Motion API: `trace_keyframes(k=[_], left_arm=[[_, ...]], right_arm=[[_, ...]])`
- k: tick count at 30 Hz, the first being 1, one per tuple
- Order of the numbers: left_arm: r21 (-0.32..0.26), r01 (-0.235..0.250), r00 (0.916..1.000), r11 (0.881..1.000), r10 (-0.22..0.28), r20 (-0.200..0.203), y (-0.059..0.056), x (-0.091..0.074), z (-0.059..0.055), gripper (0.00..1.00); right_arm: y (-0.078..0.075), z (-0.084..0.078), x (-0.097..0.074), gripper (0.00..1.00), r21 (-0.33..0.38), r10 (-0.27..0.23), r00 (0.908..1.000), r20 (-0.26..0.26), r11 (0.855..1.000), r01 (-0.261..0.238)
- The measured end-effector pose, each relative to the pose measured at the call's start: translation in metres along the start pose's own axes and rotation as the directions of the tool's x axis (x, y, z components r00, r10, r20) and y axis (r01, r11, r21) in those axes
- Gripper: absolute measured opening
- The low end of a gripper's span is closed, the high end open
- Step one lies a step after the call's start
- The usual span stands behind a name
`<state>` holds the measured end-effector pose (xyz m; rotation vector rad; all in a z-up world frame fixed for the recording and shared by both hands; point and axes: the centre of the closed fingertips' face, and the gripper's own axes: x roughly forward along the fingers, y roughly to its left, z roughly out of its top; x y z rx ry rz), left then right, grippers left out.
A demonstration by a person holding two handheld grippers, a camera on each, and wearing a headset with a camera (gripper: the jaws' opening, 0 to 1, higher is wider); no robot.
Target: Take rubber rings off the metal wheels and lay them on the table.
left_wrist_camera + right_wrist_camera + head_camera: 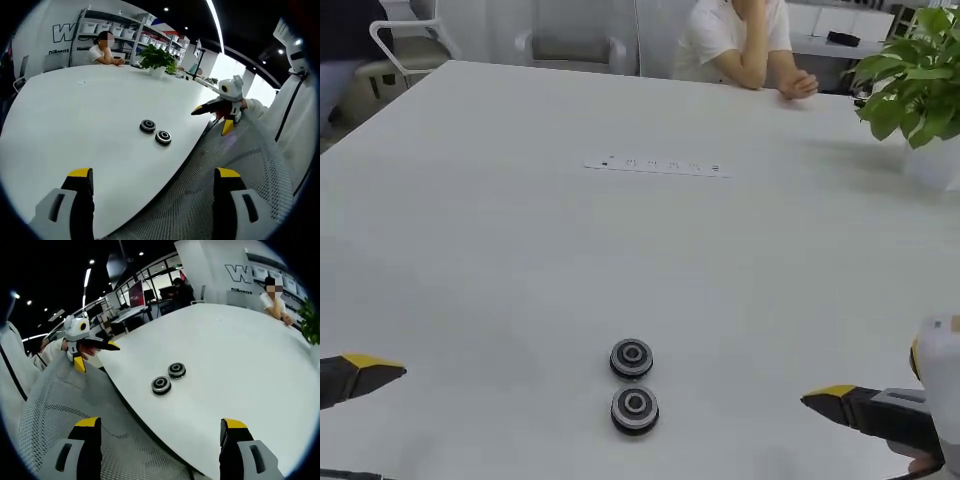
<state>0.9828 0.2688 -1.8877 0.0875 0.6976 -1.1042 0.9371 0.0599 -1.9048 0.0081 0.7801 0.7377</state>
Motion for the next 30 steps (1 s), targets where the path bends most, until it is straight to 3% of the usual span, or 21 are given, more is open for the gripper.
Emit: trace_keyframes(k=[30], left_arm=[[-0.01, 0.01, 0.9999, 1.0, -0.01, -0.012, -0.0019, 0.0007, -0.0015, 0.99]], right_arm=[[0.001, 0.0026, 0.0012, 0.99, 0.02, 0.021, 0.9996, 0.019, 1.0, -0.022]])
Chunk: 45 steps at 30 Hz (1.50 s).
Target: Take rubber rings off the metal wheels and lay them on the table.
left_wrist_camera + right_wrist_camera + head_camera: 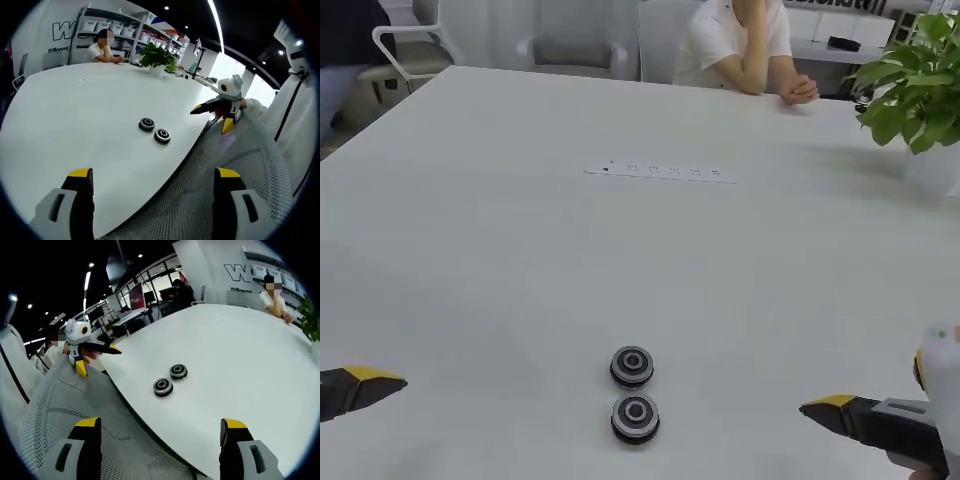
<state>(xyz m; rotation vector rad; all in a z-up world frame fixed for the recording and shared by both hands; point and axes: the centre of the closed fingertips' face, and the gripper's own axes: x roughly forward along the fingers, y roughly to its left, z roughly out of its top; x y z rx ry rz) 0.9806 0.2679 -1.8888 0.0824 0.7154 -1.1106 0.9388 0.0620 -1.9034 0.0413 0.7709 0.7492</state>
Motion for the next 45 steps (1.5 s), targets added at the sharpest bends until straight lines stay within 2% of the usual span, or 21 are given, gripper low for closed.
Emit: trace_keyframes(k=[12, 16, 20, 24, 26, 28, 30, 33, 36, 41, 45], left_arm=[[0.001, 0.0, 1.0, 1.0, 0.0, 0.001, 0.0, 0.0, 0.0, 0.99], [0.023, 0.001, 1.0, 1.0, -0.001, -0.007, -0.001, 0.0, 0.0, 0.99], [0.044, 0.011, 0.9998, 0.999, -0.012, 0.018, -0.005, -0.002, 0.007, 0.99], [0.097, -0.002, 0.9997, 0.995, 0.0, 0.024, -0.004, -0.004, 0.011, 0.99], [0.11, 0.001, 1.0, 0.994, -0.002, 0.006, -0.005, -0.004, 0.01, 0.99], [0.131, 0.0, 0.9999, 0.991, 0.001, -0.01, -0.005, -0.005, 0.01, 0.99], [0.152, 0.003, 1.0, 0.988, -0.003, 0.0, -0.007, -0.007, 0.016, 0.99], [0.171, 0.004, 1.0, 0.985, -0.005, 0.006, -0.008, -0.01, 0.025, 0.99], [0.206, 0.003, 1.0, 0.979, -0.004, 0.007, -0.009, -0.015, 0.033, 0.99], [0.272, -0.013, 0.9994, 0.962, 0.004, 0.034, -0.01, -0.021, 0.055, 0.99], [0.314, -0.003, 0.9984, 0.949, -0.015, 0.054, -0.014, -0.02, 0.073, 0.99]], right_arm=[[0.001, -0.001, 0.0, 0.99, 0.002, 0.0, 1.0, -0.005, 1.0, 0.0], [0.002, 0.0, 0.0, 0.99, -0.067, -0.011, 0.9997, -0.023, 0.998, 0.009], [0.003, 0.003, -0.002, 0.99, -0.174, -0.027, 0.9989, -0.039, 0.985, 0.02], [0.004, 0.006, -0.005, 0.99, -0.204, -0.034, 0.9983, -0.047, 0.979, 0.024], [0.005, 0.01, -0.008, 0.99, -0.212, -0.023, 0.9989, -0.042, 0.977, 0.014], [0.007, 0.015, -0.011, 0.95, -0.218, -0.01, 0.9994, -0.032, 0.976, 0.003], [0.007, 0.022, -0.014, 0.9, -0.222, -0.007, 0.9999, -0.014, 0.975, 0.004], [0.004, 0.029, -0.018, 0.92, -0.227, -0.018, 0.9998, 0.003, 0.974, 0.018], [0.001, 0.032, -0.023, 0.9, -0.243, -0.031, 0.9995, -0.002, 0.969, 0.03], [-0.003, 0.045, -0.033, 0.88, -0.265, -0.054, 0.9984, 0.015, 0.963, 0.057], [-0.001, 0.06, -0.037, 0.85, -0.282, -0.043, 0.9979, 0.049, 0.958, 0.055]])
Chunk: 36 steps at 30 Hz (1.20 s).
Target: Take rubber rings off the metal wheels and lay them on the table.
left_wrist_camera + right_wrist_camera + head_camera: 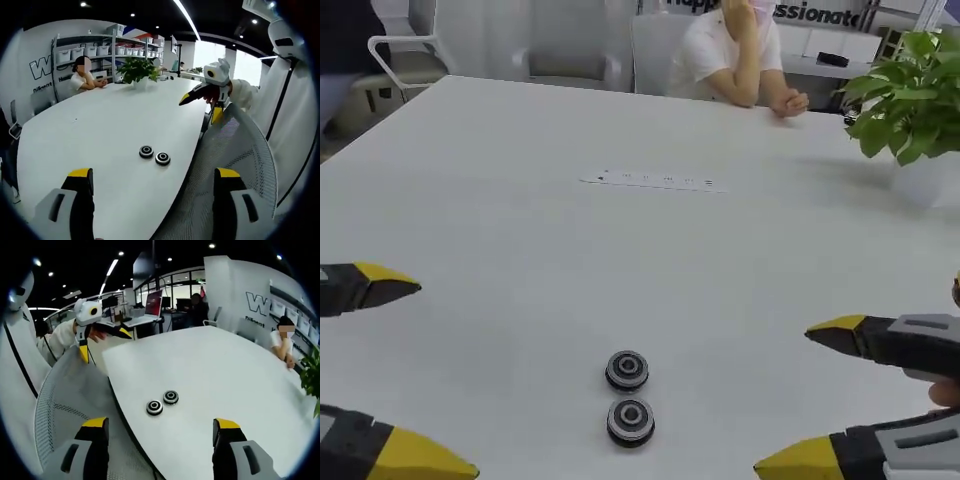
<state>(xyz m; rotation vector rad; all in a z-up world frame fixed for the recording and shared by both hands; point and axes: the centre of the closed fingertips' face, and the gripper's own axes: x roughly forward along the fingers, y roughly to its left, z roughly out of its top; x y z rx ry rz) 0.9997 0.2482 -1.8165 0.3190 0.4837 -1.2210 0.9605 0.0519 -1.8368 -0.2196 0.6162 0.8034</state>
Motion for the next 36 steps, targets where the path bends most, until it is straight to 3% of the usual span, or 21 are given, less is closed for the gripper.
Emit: trace_keyframes(k=[6, 10, 13, 19, 24, 28, 30, 32, 36], left_arm=[[0.066, 0.037, 0.9984, 0.997, -0.04, 0.041, 0.003, 0.013, 0.029, 0.99], [0.101, 0.048, 0.9972, 0.994, -0.054, 0.052, 0.006, 0.02, 0.043, 0.99], [0.12, 0.046, 0.9944, 0.992, -0.056, 0.089, 0.011, 0.025, 0.057, 0.98], [0.134, 0.064, 0.9872, 0.989, -0.083, 0.136, 0.011, 0.039, 0.075, 0.97], [0.151, 0.068, 0.983, 0.986, -0.092, 0.159, 0.013, 0.057, 0.087, 0.96], [0.156, 0.055, 0.9822, 0.986, -0.082, 0.169, 0.018, 0.073, 0.088, 0.9], [0.146, 0.056, 0.9809, 0.988, -0.082, 0.177, 0.019, 0.08, 0.084, 0.9], [0.131, 0.066, 0.9797, 0.989, -0.09, 0.179, 0.019, 0.085, 0.076, 0.89], [0.111, 0.068, 0.988, 0.991, -0.082, 0.131, 0.023, 0.096, 0.051, 0.82]], right_arm=[[-0.006, 0.027, 0.004, 0.83, -0.043, -0.006, 0.9992, 0.04, 0.999, 0.008], [-0.005, 0.048, 0.009, 0.81, -0.086, 0.015, 0.9974, 0.071, 0.996, -0.009], [-0.006, 0.062, 0.016, 0.8, -0.109, 0.026, 0.9954, 0.092, 0.994, -0.016], [-0.011, 0.078, 0.029, 0.73, -0.148, 0.047, 0.9919, 0.118, 0.988, -0.029], [-0.015, 0.092, 0.047, 0.69, -0.17, 0.086, 0.9837, 0.158, 0.984, -0.059], [-0.013, 0.094, 0.064, 0.63, -0.157, 0.149, 0.9714, 0.185, 0.98, -0.121], [-0.013, 0.088, 0.071, 0.63, -0.14, 0.161, 0.9712, 0.176, 0.981, -0.137], [-0.013, 0.08, 0.078, 0.63, -0.139, 0.164, 0.9722, 0.167, 0.98, -0.142], [-0.012, 0.06, 0.089, 0.58, -0.129, 0.179, 0.9735, 0.142, 0.978, -0.162]])
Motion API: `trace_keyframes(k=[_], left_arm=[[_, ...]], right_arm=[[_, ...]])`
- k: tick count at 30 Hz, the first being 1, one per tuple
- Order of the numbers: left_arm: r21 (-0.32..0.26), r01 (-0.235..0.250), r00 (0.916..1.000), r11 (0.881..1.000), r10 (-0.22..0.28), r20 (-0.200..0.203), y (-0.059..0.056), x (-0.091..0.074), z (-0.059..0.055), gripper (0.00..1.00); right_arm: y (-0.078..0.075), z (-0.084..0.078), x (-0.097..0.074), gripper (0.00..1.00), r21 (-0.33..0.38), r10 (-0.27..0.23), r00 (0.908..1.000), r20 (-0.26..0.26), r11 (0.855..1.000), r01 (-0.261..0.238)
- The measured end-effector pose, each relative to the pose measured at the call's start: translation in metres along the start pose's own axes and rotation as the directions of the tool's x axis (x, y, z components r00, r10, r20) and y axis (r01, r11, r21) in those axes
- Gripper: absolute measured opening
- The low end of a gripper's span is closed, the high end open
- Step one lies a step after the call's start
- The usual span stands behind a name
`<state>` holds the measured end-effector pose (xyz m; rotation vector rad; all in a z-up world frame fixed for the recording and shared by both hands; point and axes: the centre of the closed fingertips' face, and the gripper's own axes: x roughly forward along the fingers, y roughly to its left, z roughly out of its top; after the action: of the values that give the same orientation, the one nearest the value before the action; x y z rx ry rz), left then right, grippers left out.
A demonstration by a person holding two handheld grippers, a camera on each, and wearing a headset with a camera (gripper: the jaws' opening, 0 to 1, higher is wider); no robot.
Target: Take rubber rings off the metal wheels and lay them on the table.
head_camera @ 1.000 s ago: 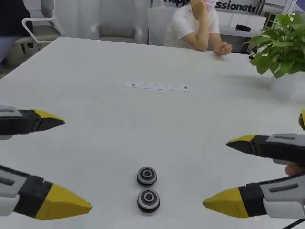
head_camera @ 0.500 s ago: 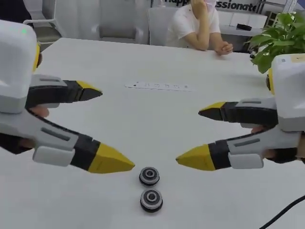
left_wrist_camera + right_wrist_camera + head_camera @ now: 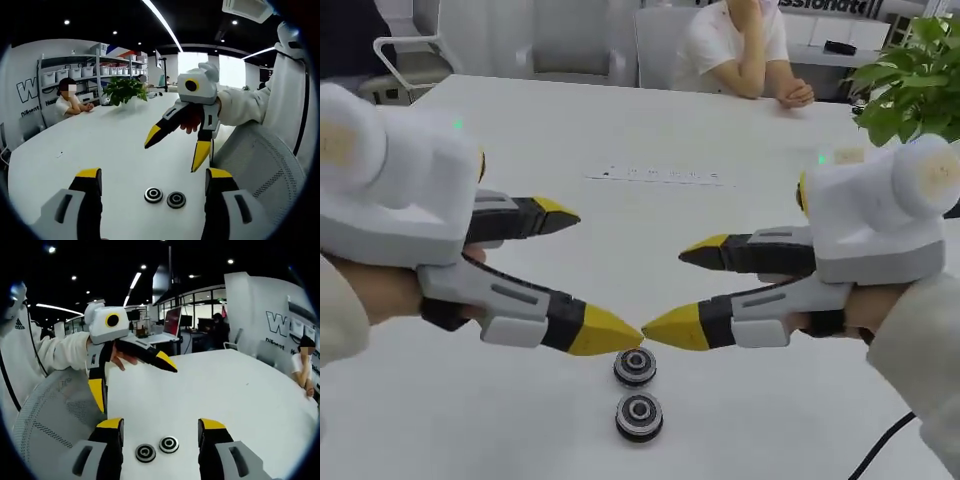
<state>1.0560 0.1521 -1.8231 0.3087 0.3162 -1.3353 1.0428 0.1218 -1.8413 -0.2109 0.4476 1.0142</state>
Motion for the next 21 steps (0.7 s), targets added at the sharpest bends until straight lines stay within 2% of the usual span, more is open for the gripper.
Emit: trace_keyframes(k=[3, 6, 8, 9, 10, 12, 16, 19, 21], left_arm=[[-0.023, 0.001, 1.0, 1.0, -0.001, 0.003, 0.0, 0.005, -0.009, 0.81], [-0.027, 0.0, 0.9999, 1.0, 0.0, 0.014, -0.001, 0.01, -0.011, 0.78], [-0.003, 0.021, 0.999, 1.0, -0.021, 0.04, -0.005, 0.012, -0.007, 0.76], [-0.006, 0.027, 0.9986, 1.0, -0.026, 0.046, -0.006, 0.012, -0.006, 0.74], [-0.022, 0.032, 0.9974, 0.999, -0.03, 0.066, -0.007, 0.013, -0.003, 0.72], [-0.032, 0.026, 0.9961, 0.999, -0.023, 0.085, -0.006, 0.014, -0.002, 0.68], [-0.026, 0.03, 0.9974, 0.999, -0.028, 0.066, -0.01, 0.02, -0.011, 0.67], [0.01, 0.024, 0.9997, 1.0, -0.024, -0.003, -0.013, 0.025, -0.027, 0.61], [0.024, 0.041, 0.9991, 0.999, -0.041, -0.015, -0.018, 0.029, -0.032, 0.59]], right_arm=[[0.002, -0.014, 0.006, 0.54, 0.022, 0.026, 0.9996, -0.004, 0.999, -0.026], [0.014, -0.031, 0.01, 0.52, 0.11, 0.094, 0.9956, 0.007, 0.99, -0.094], [0.014, -0.038, 0.011, 0.5, 0.109, 0.1, 0.995, -0.005, 0.989, -0.099], [0.013, -0.042, 0.012, 0.48, 0.12, 0.098, 0.9951, -0.01, 0.988, -0.096], [0.011, -0.05, 0.012, 0.47, 0.165, 0.095, 0.9952, -0.023, 0.982, -0.09], [0.01, -0.056, 0.015, 0.47, 0.179, 0.098, 0.9948, -0.029, 0.98, -0.091], [0.016, -0.068, 0.022, 0.44, 0.174, 0.116, 0.991, -0.067, 0.979, -0.103], [0.02, -0.076, 0.027, 0.4, 0.158, 0.124, 0.9869, -0.103, 0.982, -0.107], [0.022, -0.082, 0.029, 0.37, 0.137, 0.127, 0.9826, -0.135, 0.985, -0.109]])
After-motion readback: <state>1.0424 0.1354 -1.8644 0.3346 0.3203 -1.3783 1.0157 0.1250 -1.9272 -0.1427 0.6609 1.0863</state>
